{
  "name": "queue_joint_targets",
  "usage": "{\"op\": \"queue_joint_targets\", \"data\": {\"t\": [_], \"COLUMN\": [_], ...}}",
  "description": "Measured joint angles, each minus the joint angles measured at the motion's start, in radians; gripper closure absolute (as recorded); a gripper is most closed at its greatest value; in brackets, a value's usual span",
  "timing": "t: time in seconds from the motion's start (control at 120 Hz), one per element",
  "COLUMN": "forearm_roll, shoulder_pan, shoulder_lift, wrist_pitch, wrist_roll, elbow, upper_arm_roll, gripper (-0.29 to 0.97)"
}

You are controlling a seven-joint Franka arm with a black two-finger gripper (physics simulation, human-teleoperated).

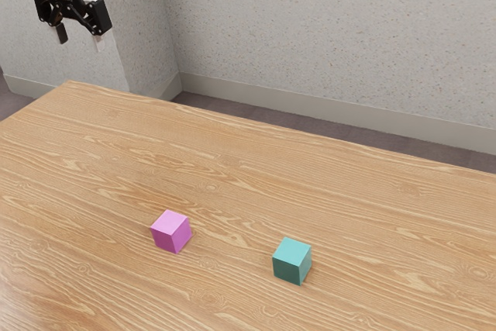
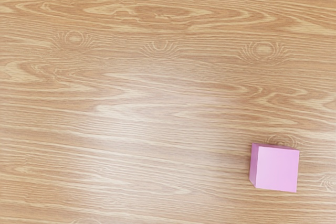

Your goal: Pick up the blue block with one arm, and put the blue block on the pink block with one arm

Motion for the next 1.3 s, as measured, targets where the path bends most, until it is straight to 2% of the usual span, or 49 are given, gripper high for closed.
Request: {"op": "queue_joint_targets", "data": {"t": [0.067,0.15,0.208,0.292,0.333,0.392,0.5,0.567,0.633,0.8,0.85,0.983,1.108,1.2,1.3], "forearm_roll": [-0.023,-0.045,-0.034,-0.03,-0.031,-0.03,-0.039,-0.063,-0.077,-0.092,-0.117,-0.168,-0.167,-0.163,-0.161], "shoulder_pan": [-0.022,-0.003,0.025,0.164,0.183,0.149,-0.016,-0.109,-0.135,-0.001,0.033,0.084,0.108,0.071,-0.054], "shoulder_lift": [-0.003,-0.006,-0.014,-0.031,-0.032,-0.027,-0.019,-0.011,-0.01,-0.014,-0.035,-0.055,-0.04,-0.015,-0.011], "wrist_pitch": [0.0,0.0,-0.022,-0.036,-0.041,-0.045,-0.031,-0.009,0.035,0.137,0.174,0.311,0.441,0.506,0.555], "wrist_roll": [0.001,0.002,0.001,-0.025,-0.049,-0.092,-0.163,-0.201,-0.253,-0.396,-0.435,-0.521,-0.599,-0.65,-0.69], "elbow": [-0.01,-0.009,0.094,0.202,0.216,0.201,0.139,0.09,0.004,-0.13,-0.189,-0.348,-0.412,-0.418,-0.445], "upper_arm_roll": [0.035,0.051,0.032,-0.18,-0.273,-0.371,-0.472,-0.489,-0.491,-0.497,-0.501,-0.508,-0.515,-0.516,-0.521], "gripper": [0.0,0.0,0.0,0.0,0.0,0.0,0.0,0.01,0.01,0.01,0.0,0.0,0.0,0.0,0.01]}}
